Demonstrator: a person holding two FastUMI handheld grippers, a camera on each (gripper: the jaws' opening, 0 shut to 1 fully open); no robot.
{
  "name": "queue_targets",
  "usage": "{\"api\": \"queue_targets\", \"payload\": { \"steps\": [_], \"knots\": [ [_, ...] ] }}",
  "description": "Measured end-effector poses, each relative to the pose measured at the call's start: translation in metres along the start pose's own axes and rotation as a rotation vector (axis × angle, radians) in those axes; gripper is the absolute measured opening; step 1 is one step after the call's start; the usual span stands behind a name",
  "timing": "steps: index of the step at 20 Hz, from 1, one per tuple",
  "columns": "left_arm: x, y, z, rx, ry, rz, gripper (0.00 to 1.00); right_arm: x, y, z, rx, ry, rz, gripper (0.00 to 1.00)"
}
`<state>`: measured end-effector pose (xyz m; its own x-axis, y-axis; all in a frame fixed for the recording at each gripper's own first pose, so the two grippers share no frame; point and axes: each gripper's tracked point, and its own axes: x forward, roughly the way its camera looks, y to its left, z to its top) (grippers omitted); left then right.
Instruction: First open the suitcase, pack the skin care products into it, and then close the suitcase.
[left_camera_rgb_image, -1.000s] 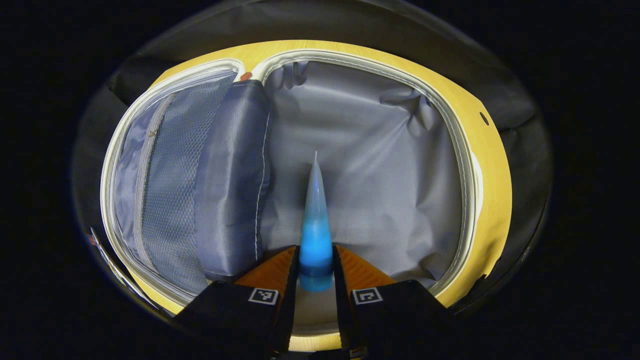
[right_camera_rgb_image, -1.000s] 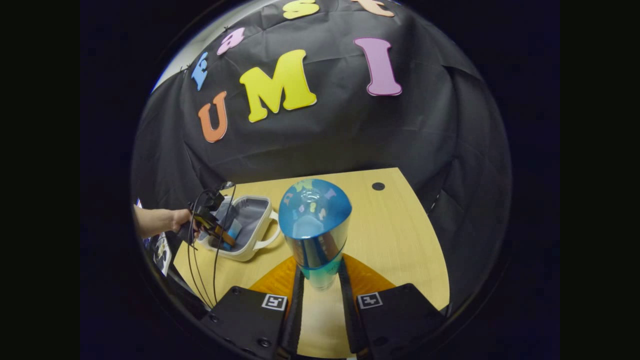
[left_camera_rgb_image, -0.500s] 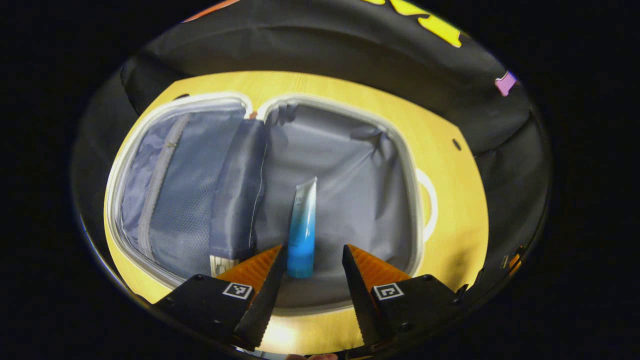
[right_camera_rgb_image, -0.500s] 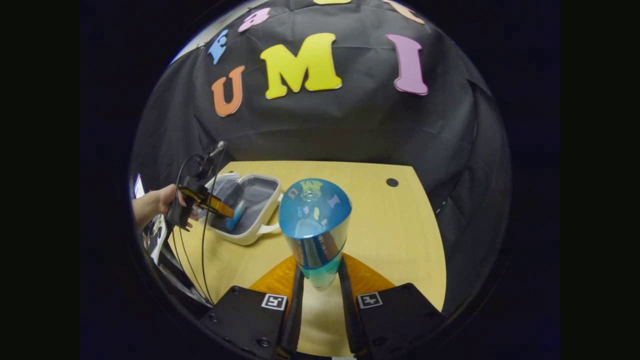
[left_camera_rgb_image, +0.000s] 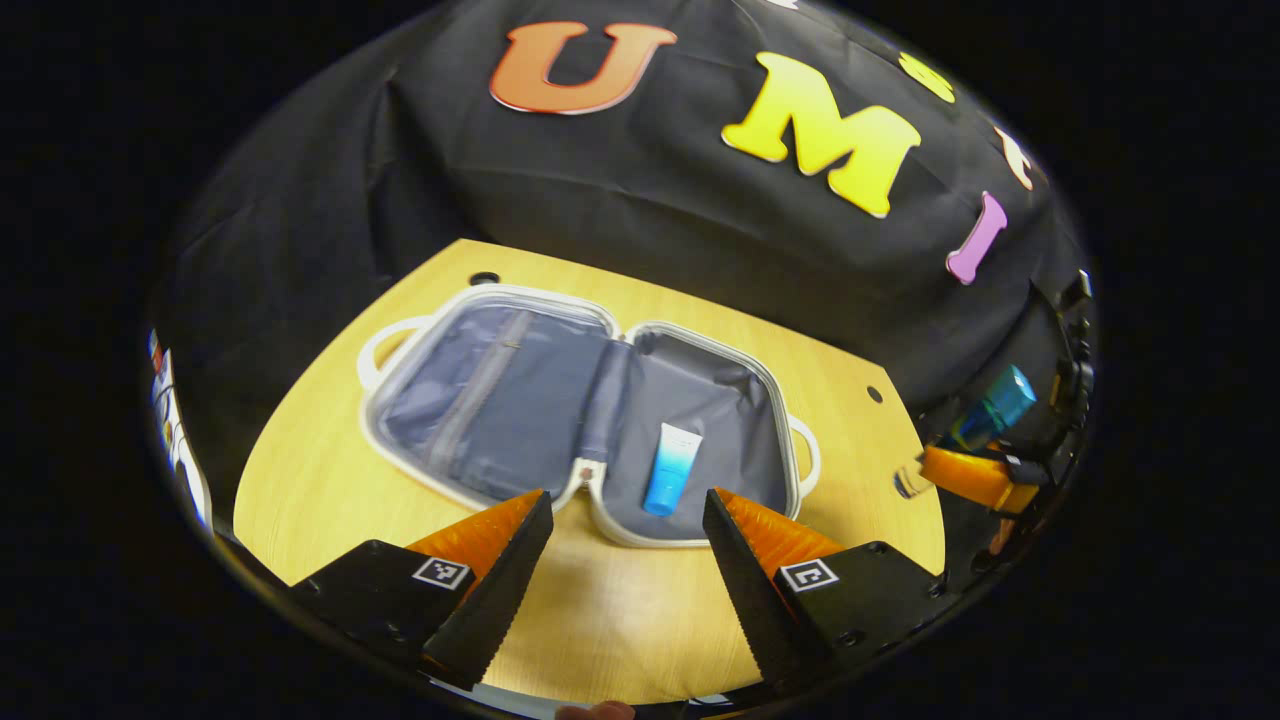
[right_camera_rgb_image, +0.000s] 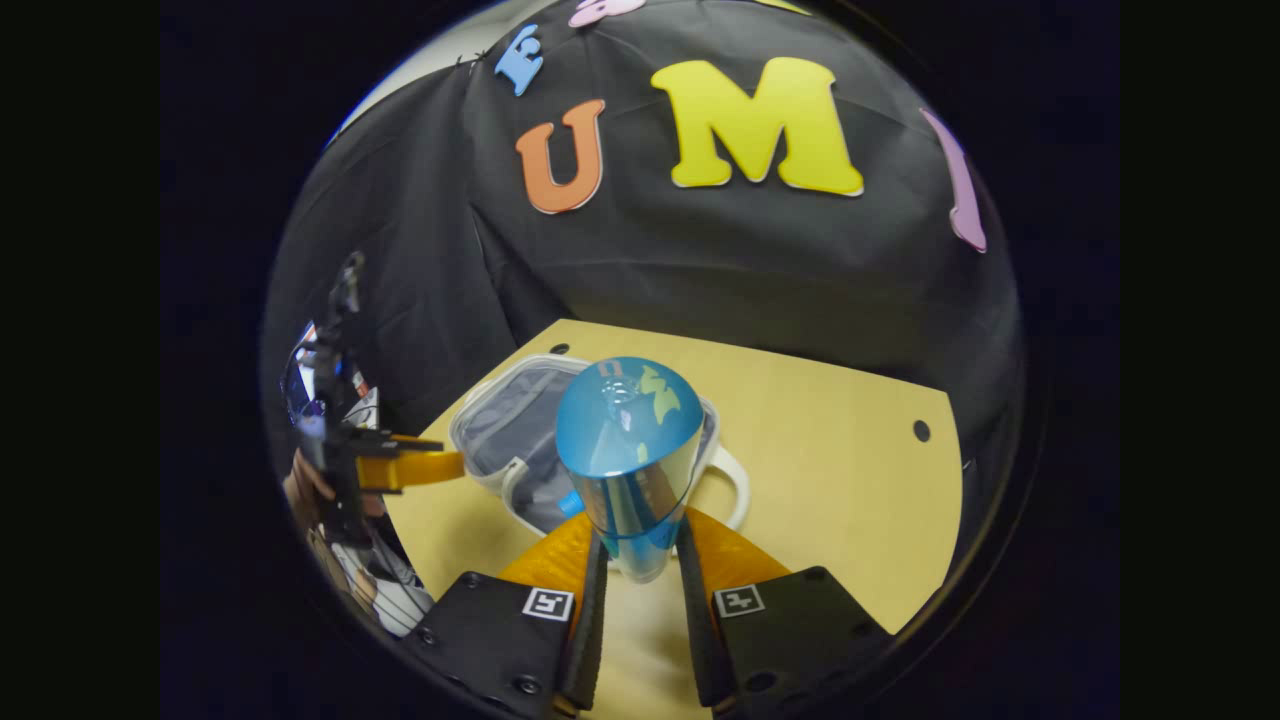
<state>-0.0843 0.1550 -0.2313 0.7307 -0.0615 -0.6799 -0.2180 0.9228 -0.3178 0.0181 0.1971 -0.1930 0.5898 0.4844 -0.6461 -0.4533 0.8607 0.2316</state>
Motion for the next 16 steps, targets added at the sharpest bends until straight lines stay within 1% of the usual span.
{"api": "queue_targets", "payload": {
  "steps": [2,3,4,5,7,9,10,11,12,13,14,16],
  "knots": [
    [-0.023,0.023,-0.004,-0.021,-0.059,0.03,0.97,0.034,0.016,0.006,0.013,0.024,0.02,0.31],
    [-0.031,0.035,-0.011,-0.037,-0.064,0.045,0.97,0.052,0.022,0.003,0.014,0.049,0.022,0.31],
    [-0.04,0.046,-0.016,-0.06,-0.065,0.057,0.97,0.069,0.026,-0.002,0.015,0.078,0.024,0.34],
    [-0.049,0.06,-0.021,-0.084,-0.064,0.067,0.97,0.088,0.029,-0.009,0.022,0.115,0.022,0.34],
    [-0.063,0.084,-0.033,-0.131,-0.056,0.097,0.97,0.118,0.032,-0.03,0.078,0.199,0.011,0.34],
    [-0.072,0.106,-0.041,-0.167,-0.055,0.136,0.97,0.143,0.029,-0.051,0.145,0.279,-0.021,0.35],
    [-0.077,0.116,-0.044,-0.182,-0.057,0.151,0.97,0.153,0.027,-0.06,0.166,0.31,-0.042,0.32],
    [-0.078,0.123,-0.046,-0.196,-0.058,0.163,0.97,0.16,0.025,-0.067,0.19,0.333,-0.063,0.35],
    [-0.081,0.129,-0.047,-0.207,-0.057,0.173,0.97,0.164,0.023,-0.072,0.219,0.348,-0.082,0.31],
    [-0.082,0.134,-0.048,-0.215,-0.056,0.179,0.97,0.168,0.022,-0.077,0.254,0.364,-0.097,0.31],
    [-0.083,0.137,-0.048,-0.219,-0.057,0.184,0.97,0.17,0.021,-0.081,0.286,0.377,-0.112,0.34],
    [-0.082,0.14,-0.045,-0.222,-0.057,0.182,0.97,0.173,0.015,-0.09,0.332,0.405,-0.147,0.34]
  ]
}}
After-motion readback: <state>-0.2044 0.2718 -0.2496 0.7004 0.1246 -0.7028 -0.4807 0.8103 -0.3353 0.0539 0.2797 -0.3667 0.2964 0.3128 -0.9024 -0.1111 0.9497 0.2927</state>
